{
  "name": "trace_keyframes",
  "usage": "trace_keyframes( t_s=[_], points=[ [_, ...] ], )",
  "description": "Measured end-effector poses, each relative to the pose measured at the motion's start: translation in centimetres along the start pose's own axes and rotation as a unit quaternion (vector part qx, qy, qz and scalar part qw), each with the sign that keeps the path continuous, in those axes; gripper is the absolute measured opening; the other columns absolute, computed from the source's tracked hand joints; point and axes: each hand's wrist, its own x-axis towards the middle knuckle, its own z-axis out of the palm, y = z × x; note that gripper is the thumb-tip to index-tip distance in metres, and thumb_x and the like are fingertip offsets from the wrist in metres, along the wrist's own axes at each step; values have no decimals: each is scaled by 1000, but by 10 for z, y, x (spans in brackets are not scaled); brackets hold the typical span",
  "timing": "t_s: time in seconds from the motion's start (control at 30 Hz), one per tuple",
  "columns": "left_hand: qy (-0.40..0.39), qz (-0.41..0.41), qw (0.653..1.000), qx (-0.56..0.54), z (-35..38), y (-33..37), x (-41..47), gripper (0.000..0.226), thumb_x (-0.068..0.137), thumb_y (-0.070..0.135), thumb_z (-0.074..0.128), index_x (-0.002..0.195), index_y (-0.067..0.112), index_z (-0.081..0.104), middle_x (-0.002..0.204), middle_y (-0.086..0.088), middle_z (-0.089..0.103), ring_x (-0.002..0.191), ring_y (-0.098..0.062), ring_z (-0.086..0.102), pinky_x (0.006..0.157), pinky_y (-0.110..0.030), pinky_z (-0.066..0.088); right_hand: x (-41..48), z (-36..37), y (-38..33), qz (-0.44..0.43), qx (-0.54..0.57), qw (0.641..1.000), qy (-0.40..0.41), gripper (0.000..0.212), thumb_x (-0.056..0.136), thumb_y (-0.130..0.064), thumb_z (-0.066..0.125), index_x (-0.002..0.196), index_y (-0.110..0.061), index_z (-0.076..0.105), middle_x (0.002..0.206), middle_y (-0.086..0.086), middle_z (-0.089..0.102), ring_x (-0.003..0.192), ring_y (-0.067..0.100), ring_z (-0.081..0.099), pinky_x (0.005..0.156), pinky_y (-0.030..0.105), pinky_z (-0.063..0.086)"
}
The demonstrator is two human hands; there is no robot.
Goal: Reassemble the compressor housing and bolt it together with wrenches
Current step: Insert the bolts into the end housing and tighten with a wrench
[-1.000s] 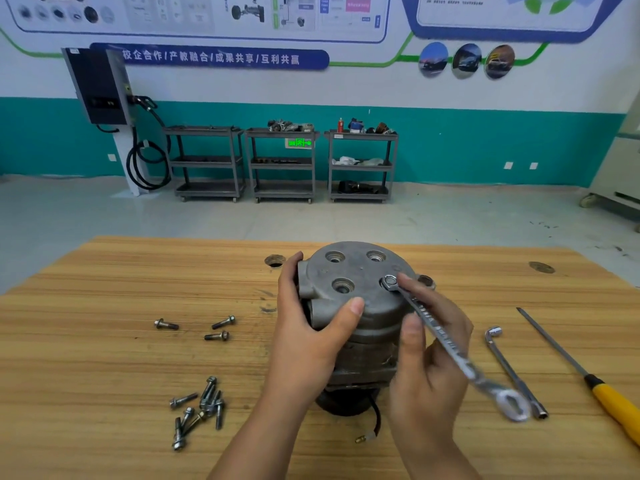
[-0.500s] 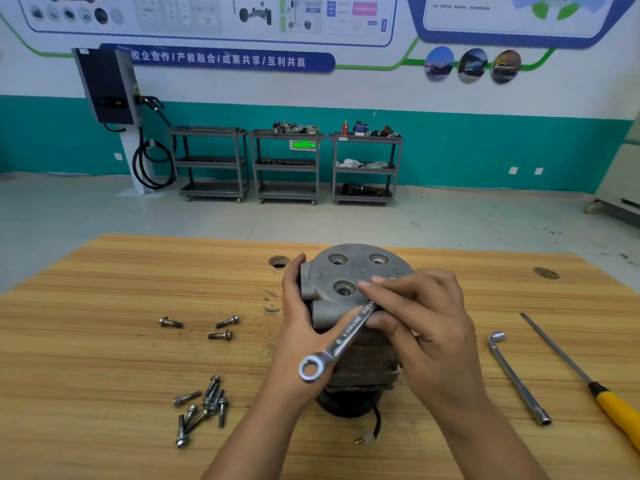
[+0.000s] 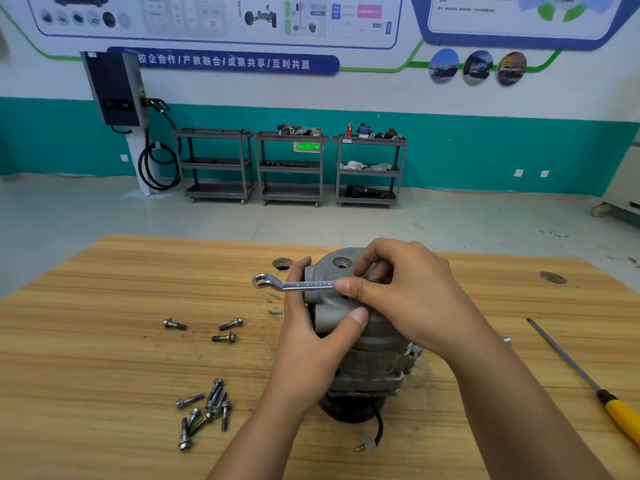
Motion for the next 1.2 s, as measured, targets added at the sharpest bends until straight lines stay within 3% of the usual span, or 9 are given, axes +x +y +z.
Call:
trace_keyframes(
  t_s=[0.23,0.4,0.57,0.67,0.77,0.87,1.0,1.1,1.2],
  points=[
    [17,-6,1000,2,-1,5,3,89,51,44,74,131,35,36,116,5,63,98,-9,66,78,-27,55,1,9,2,-36,-51,997,43,32,76,-52,62,58,-35,42,73,-11,46,84,12,45,81,31,33],
    [26,-13,999,29,-1,7,3,85,48,47,75,124,39,39,107,13,66,95,-5,67,78,-25,55,2,10,4,-15,-32,997,63,32,74,-53,65,58,-32,46,73,-11,48,78,12,49,81,36,40],
    [16,-9,999,46,-1,7,4,83,51,47,75,125,39,39,111,9,66,97,-8,67,85,-34,55,4,14,8,-2,5,997,83,32,71,-52,69,58,-29,51,73,-8,50,74,12,52,75,38,43],
    [5,-7,999,46,-3,6,4,84,51,49,74,126,40,37,113,10,65,98,-7,66,82,-30,55,7,8,9,-50,-2,998,36,30,72,-45,71,66,-21,56,73,-8,49,71,8,47,65,29,39],
    [2,-12,1000,26,-5,4,3,80,52,46,75,123,43,37,107,17,66,96,-3,66,73,-19,52,12,-5,2,-128,-74,987,-65,24,78,-38,69,75,-18,57,72,-10,43,72,12,45,67,34,40],
    [-1,-13,999,31,-8,4,2,74,53,51,75,116,54,37,105,29,63,96,4,64,71,-15,51,13,-10,-7,-195,-140,969,-62,18,84,-35,65,79,-23,52,72,-12,39,75,13,45,66,33,39],
    [-10,-6,1000,26,-9,7,1,73,55,48,76,115,53,37,105,29,62,93,2,65,68,-15,51,9,-16,-11,-252,-35,962,101,16,83,-23,69,77,-16,56,71,-10,41,65,2,43,60,17,35],
    [-10,-11,999,36,-10,6,0,83,53,53,77,123,51,34,110,25,62,96,3,64,74,-18,54,6,-17,2,-155,120,963,184,17,83,-22,70,72,-18,56,62,-7,44,59,2,44,58,16,37],
    [-8,-25,997,66,-11,6,-1,99,50,60,75,136,49,26,119,24,56,100,8,60,83,-22,54,-2,-15,20,-85,280,930,223,13,86,-20,65,74,-21,61,53,5,54,47,9,56,52,20,47]
  ],
)
